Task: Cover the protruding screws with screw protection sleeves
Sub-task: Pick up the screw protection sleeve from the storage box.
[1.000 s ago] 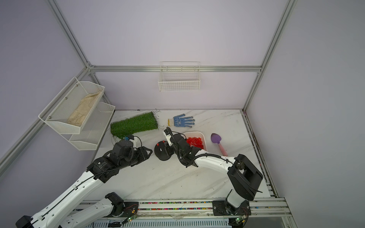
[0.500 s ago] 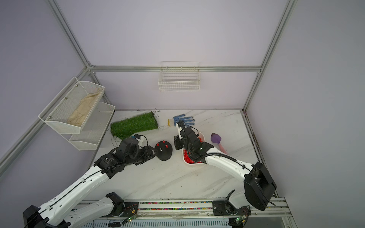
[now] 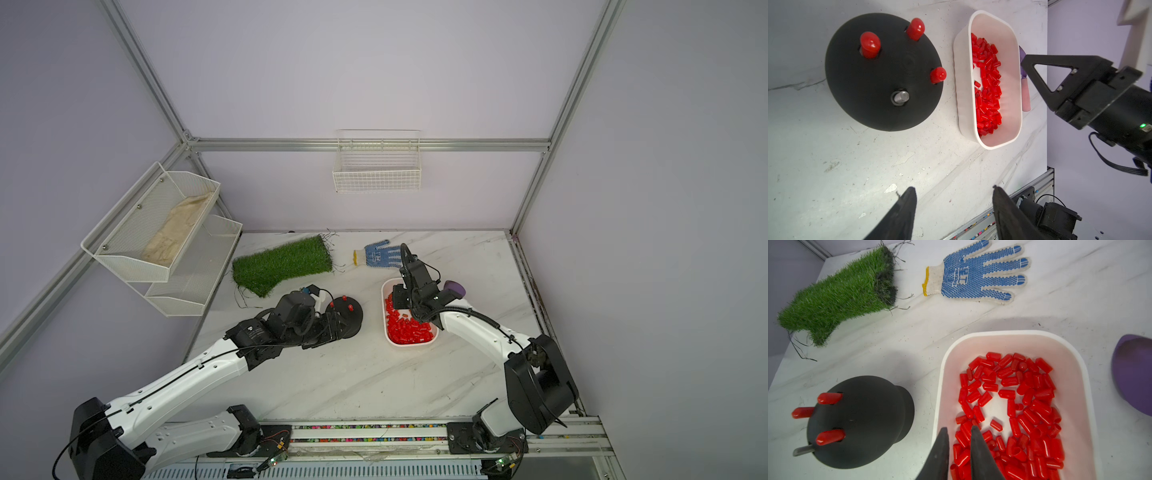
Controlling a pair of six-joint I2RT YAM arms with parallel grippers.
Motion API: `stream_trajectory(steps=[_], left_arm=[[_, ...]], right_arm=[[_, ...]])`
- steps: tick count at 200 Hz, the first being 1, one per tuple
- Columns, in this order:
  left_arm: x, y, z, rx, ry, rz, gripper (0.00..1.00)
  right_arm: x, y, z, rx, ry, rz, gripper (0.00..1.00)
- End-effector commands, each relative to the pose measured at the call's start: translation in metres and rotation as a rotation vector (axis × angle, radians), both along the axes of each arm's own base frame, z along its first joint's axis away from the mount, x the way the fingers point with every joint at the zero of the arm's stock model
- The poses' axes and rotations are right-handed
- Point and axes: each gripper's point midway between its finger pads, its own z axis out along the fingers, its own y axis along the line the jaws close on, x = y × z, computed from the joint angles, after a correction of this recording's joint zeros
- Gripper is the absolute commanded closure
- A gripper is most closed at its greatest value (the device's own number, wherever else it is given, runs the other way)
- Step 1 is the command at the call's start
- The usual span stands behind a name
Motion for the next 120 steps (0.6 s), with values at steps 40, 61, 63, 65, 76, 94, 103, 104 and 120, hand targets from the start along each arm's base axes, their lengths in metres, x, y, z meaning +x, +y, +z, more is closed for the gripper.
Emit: stream_trajectory(steps=[40, 61, 63, 65, 76, 94, 103, 104, 120], left_arm=[[0.016, -0.013, 0.045, -0.063, -0.127, -0.008, 0.40], [0.016, -0.011, 0.044, -0.058, -0.130, -0.003, 0.40], [0.016, -0.011, 0.045, -0.058, -0.130, -0.004, 0.40], [0.015, -0.011, 0.044, -0.058, -0.131, -0.005, 0.41], [0.016, -0.010, 0.044, -0.057, -0.131, -0.002, 0.40], [0.016, -0.010, 0.044, -0.056, -0.132, 0.000, 0.41], [0.016, -0.010, 0.044, -0.057, -0.132, 0.000, 0.41], [0.016, -0.010, 0.044, -0.056, -0.132, 0.001, 0.41], [0.016, -0.010, 0.044, -0.057, -0.132, -0.002, 0.40]], right_arm=[[0.000, -0.005, -0.054, 0.003, 0.132, -0.019, 0.78], [0.000, -0.005, -0.066, -0.003, 0.158, -0.017, 0.77], [0.000, -0.005, -0.066, -0.002, 0.159, -0.017, 0.77], [0.000, -0.005, -0.067, -0.003, 0.159, -0.017, 0.77], [-0.001, -0.005, -0.073, -0.004, 0.169, -0.018, 0.76], [-0.002, -0.006, -0.081, -0.007, 0.183, -0.017, 0.73], [-0.001, -0.006, -0.084, -0.008, 0.185, -0.019, 0.72], [-0.001, -0.006, -0.085, -0.009, 0.186, -0.019, 0.72], [-0.001, -0.007, -0.089, -0.009, 0.193, -0.022, 0.72]])
